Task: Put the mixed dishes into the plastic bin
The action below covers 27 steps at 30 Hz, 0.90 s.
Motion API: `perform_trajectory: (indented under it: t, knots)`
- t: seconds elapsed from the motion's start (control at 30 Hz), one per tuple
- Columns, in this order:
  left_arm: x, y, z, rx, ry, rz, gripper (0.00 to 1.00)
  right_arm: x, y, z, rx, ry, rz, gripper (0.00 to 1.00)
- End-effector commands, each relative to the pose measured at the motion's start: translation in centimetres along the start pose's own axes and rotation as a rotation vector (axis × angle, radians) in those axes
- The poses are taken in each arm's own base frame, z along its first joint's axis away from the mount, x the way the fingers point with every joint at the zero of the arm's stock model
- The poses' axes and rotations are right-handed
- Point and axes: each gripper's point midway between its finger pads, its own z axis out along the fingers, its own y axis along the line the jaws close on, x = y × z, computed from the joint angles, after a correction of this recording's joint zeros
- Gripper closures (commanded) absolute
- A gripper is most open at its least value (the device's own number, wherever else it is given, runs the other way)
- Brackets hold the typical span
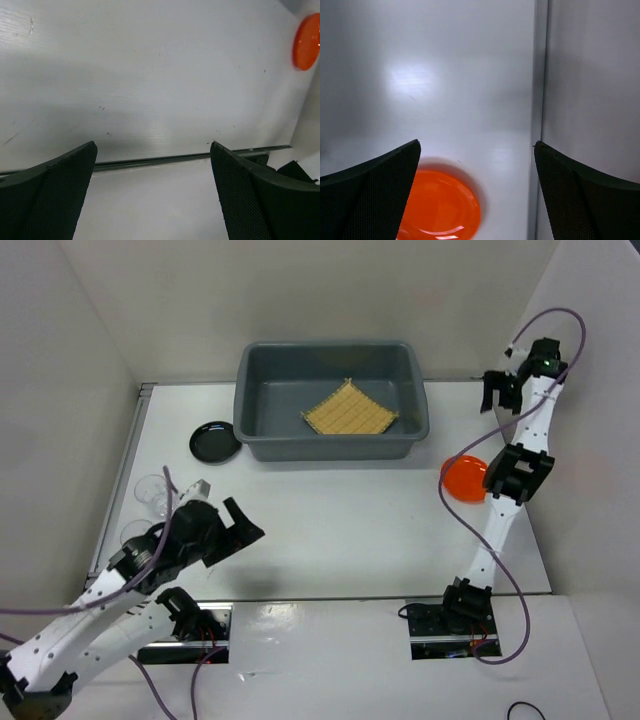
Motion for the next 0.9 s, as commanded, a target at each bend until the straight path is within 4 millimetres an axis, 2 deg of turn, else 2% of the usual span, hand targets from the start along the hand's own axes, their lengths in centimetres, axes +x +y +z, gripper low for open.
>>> perform_trajectory:
  t: [0.0, 0.03, 0.07, 0.17, 0.23, 0.27, 0.43, 0.5, 0.6, 0.63, 0.7, 0.73, 0.8, 0.83, 0.87]
  knots:
    - [-2.3, -2.8, 0.0, 0.032, -0.052, 0.114, 0.0, 5.1, 0.6, -0.5, -0.118, 0.162, -0.082, 0.01]
    - [-2.6, -3.2, 0.7, 0.03, -0.062, 0.122, 0.0, 5.9, 0.3, -0.8, -0.126, 0.185, -0.102, 0.01]
    - [-2.7, -3.5, 0.9, 0.036, -0.065, 0.121, 0.0, 8.0, 0.1, -0.1, -0.151, 0.242, -0.123, 0.01]
    - [-2.4, -4.3, 1.7, 0.059, -0.045, 0.121, 0.0, 10.9, -0.5, 0.4, -0.211, 0.294, -0.118, 0.01]
    - [-2.1, -4.2, 2.1, 0.056, -0.032, 0.122, 0.0, 11.4, -0.3, 0.3, -0.246, 0.294, -0.13, 0.01]
    - [-1.9, -4.4, 2.1, 0.062, -0.02, 0.112, 0.0, 12.3, -0.5, 0.5, -0.262, 0.308, -0.128, 0.01]
    - [-1.3, -4.3, 2.0, 0.063, 0.008, 0.105, 0.0, 16.2, -1.8, 3.2, -0.311, 0.38, -0.116, 0.01]
    - [-1.2, -4.0, 1.7, 0.047, 0.017, 0.099, 0.0, 17.2, -2.6, 3.6, -0.319, 0.388, -0.085, 0.01]
    - [-1.3, -4.1, 1.3, 0.056, 0.013, 0.076, 0.0, 19.0, -1.7, 4.0, -0.376, 0.418, -0.101, 0.01]
    - [-1.3, -4.1, 1.3, 0.056, 0.013, 0.064, 0.0, 21.0, -1.4, 4.1, -0.406, 0.46, -0.091, 0.01]
    - [-1.2, -4.1, 1.1, 0.066, 0.008, 0.037, 0.0, 21.6, -1.0, 3.3, -0.429, 0.472, -0.118, 0.01]
    - [-1.2, -4.1, 1.1, 0.066, 0.008, 0.037, 0.0, 23.3, -0.3, 3.2, -0.466, 0.506, -0.133, 0.01]
    - [-0.7, -3.5, 1.2, 0.067, 0.019, 0.021, 0.0, 24.4, 0.0, 2.7, -0.483, 0.533, -0.153, 0.01]
    - [-0.8, -3.7, 0.9, 0.08, 0.013, 0.006, 0.0, 26.2, 0.6, 2.6, -0.508, 0.582, -0.147, 0.01]
    - [-0.7, -3.6, 0.8, 0.083, 0.012, -0.004, 0.0, 27.1, 0.9, 2.5, -0.53, 0.598, -0.157, 0.01]
